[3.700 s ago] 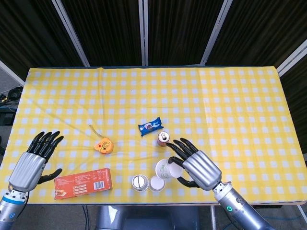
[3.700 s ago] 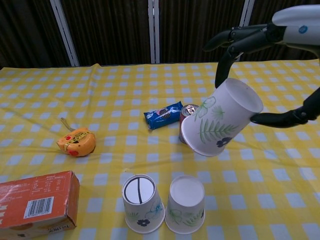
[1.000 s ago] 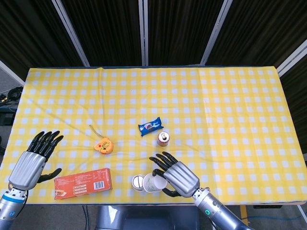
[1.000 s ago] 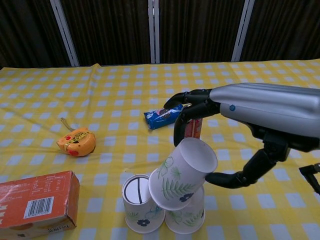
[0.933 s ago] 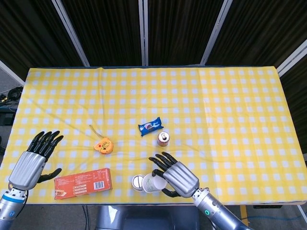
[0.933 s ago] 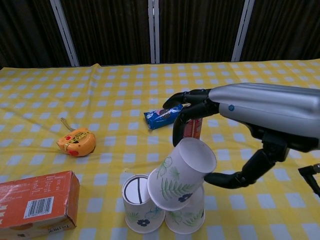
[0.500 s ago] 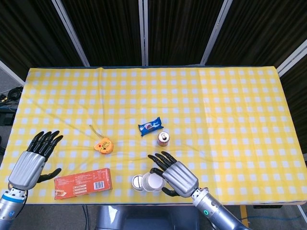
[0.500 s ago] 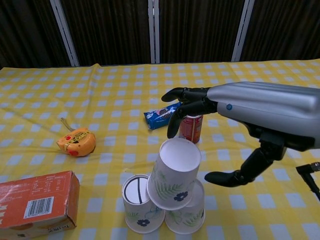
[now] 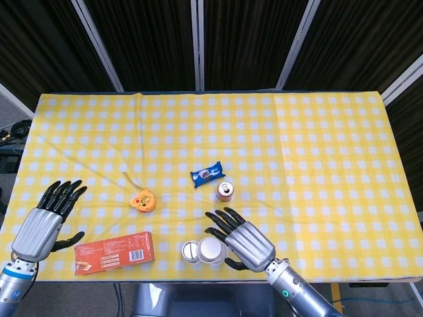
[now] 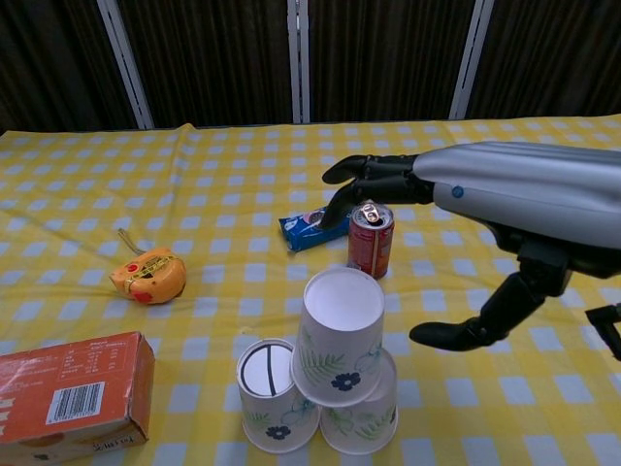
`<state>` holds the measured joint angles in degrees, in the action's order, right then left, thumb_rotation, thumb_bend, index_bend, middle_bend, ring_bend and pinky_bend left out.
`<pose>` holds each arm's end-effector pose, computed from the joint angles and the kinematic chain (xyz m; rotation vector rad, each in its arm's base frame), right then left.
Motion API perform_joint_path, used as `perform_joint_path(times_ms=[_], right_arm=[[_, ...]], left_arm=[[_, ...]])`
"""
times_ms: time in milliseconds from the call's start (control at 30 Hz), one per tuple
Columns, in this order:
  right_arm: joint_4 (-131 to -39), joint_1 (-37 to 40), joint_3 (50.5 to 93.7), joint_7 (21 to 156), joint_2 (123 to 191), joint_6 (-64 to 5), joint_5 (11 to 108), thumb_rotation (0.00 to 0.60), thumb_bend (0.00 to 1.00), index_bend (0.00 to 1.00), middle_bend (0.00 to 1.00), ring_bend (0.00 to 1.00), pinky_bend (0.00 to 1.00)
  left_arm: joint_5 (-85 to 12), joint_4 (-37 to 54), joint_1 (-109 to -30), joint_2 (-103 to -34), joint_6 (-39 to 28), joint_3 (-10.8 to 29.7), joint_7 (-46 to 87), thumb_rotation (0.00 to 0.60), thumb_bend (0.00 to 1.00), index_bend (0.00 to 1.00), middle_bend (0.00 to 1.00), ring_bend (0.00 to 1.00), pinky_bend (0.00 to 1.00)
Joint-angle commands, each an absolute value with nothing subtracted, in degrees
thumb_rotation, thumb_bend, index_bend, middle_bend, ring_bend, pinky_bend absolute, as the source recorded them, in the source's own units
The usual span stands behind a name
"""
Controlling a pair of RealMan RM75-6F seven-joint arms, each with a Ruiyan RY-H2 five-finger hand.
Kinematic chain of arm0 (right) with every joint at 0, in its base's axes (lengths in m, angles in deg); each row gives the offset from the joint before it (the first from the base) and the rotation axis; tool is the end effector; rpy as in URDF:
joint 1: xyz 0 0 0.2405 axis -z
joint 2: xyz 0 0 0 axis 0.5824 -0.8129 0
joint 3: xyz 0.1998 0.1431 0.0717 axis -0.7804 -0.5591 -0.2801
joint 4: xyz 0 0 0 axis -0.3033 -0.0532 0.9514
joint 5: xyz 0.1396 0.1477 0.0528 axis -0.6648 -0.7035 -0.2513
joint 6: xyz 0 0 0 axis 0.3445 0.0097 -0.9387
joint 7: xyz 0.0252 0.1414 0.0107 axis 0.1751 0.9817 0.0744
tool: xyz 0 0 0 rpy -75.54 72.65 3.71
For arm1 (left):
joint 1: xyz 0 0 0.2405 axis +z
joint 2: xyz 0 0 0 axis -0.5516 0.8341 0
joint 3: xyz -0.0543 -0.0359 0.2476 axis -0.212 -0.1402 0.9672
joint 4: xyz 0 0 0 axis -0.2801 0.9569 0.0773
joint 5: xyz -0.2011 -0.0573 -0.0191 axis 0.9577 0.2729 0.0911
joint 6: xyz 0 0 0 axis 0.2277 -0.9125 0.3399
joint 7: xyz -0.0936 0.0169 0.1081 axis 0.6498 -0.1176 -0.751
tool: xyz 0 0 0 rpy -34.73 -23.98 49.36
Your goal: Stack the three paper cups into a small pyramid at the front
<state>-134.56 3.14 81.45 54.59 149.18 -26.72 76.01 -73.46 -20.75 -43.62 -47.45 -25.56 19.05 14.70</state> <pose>-0.0804 -0.2026 0.0352 2.1358 -0.9129 1.1231 -0.2423 0.1823 0.1355 -1.6610 -0.8172 -1.0517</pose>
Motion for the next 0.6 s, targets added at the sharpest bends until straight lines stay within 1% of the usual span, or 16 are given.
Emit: perform_joint_path(times_ms=[33,233,367,467,533,600], right_arm=[[-136.3,3.5,81.1,52.5,147.1,-28.0,75.3,0.600,0.16,0.20,0.00,0.00,0.00],[-138.6,5.6,80.7,51.0,141.3,-32.3,75.4,0.600,0.16,0.18,0.00,0.00,0.00],[-138.2,7.9,80.7,53.7,137.0,-35.5,76.4,0.600,0.16,0.17,0.00,0.00,0.00],[-135.9,10.4,81.2,58.3,134.6,-38.2,77.8,0.600,0.16,0.11,0.00,0.00,0.00],[-133.0,12.1,81.9,62.0,133.7,-39.9,79.1,0.600,0.16,0.06,0.00,0.00,0.00],[-128.8,14.0,82.6,65.8,133.7,-41.7,80.0,0.600,0.16,0.03,0.00,0.00,0.00]], left_arm=[[-73.3,-20.7,-43.6,-47.4,-25.5,19.0,14.8,0.600,0.18,0.03,0.00,0.00,0.00],[-73.0,-20.7,-43.5,-47.4,-25.7,18.8,14.8,0.600,0.18,0.03,0.00,0.00,0.00],[-72.9,-20.6,-43.5,-47.5,-25.7,18.8,14.6,0.600,0.18,0.03,0.00,0.00,0.00],[-72.8,-20.6,-43.4,-47.6,-25.7,18.9,14.4,0.600,0.18,0.03,0.00,0.00,0.00],[-72.7,-20.5,-43.1,-47.7,-25.9,18.9,14.4,0.600,0.18,0.02,0.00,0.00,0.00],[-72.5,-20.3,-43.0,-47.8,-25.9,19.0,14.2,0.600,0.18,0.01,0.00,0.00,0.00]])
